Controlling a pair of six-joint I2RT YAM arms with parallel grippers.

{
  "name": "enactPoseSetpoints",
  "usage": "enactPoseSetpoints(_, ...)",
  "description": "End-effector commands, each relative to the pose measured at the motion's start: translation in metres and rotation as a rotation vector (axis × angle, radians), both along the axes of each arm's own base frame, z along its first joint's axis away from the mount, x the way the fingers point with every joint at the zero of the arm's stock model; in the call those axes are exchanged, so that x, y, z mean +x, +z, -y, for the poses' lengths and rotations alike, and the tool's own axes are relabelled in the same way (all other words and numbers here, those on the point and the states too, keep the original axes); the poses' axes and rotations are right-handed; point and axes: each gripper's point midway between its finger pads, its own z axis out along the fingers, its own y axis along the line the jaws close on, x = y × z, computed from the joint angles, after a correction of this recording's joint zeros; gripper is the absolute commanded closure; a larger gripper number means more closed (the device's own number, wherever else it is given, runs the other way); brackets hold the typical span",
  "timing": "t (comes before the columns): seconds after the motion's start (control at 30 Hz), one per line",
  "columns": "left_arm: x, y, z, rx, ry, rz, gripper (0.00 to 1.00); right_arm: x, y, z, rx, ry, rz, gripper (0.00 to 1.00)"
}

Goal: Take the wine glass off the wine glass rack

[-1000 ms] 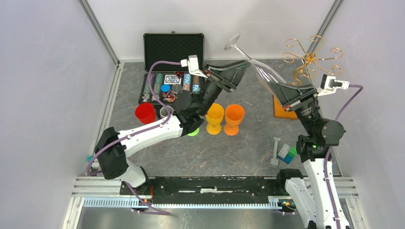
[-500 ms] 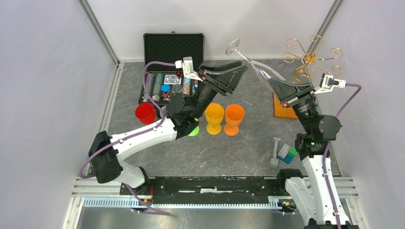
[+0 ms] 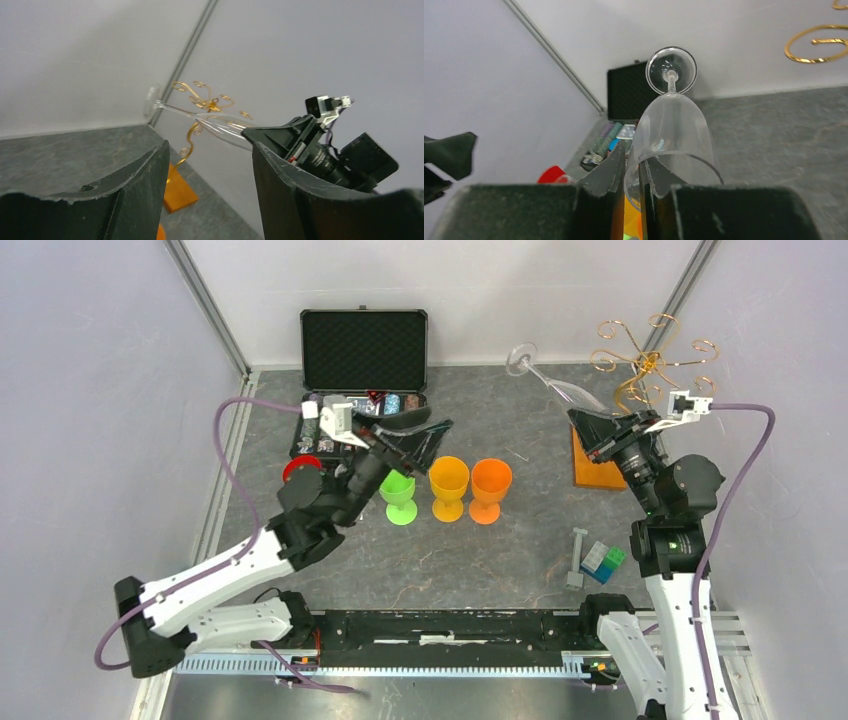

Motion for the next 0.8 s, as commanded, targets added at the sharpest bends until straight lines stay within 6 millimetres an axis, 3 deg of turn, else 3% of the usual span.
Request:
enactPoseSetpoints(0.0, 0.005, -0.049, -0.029, 0.193, 0.128, -0.033, 0.33, -0.004, -0.031, 0.012, -0.171, -0.071, -0.046, 1.00)
enactPoseSetpoints(0.13, 0.002, -0.077, -0.045, 0.264, 0.161, -0.065, 0.31, -0.012, -0.058, 0.018, -0.224, -0.097, -0.111, 1.00)
enactPoseSetpoints(0.43, -0.007, -0.117, -0.057, 0.380, 0.154, -0.083, 0.28, -0.027, -0.121, 0.030, -0.419, -0.097, -0.307, 1.00)
enactPoseSetpoints(0.6, -0.008, -0.130, -0.067, 0.424, 0.177, -0.100, 0.25, -0.035, -0.141, 0.043, -0.546, -0.113, -0.388, 1.00)
enactPoseSetpoints(0.77, -0.006, -0.140, -0.072, 0.444, 0.200, -0.110, 0.23, -0.046, -0.149, 0.042, -0.635, -0.063, -0.422, 1.00)
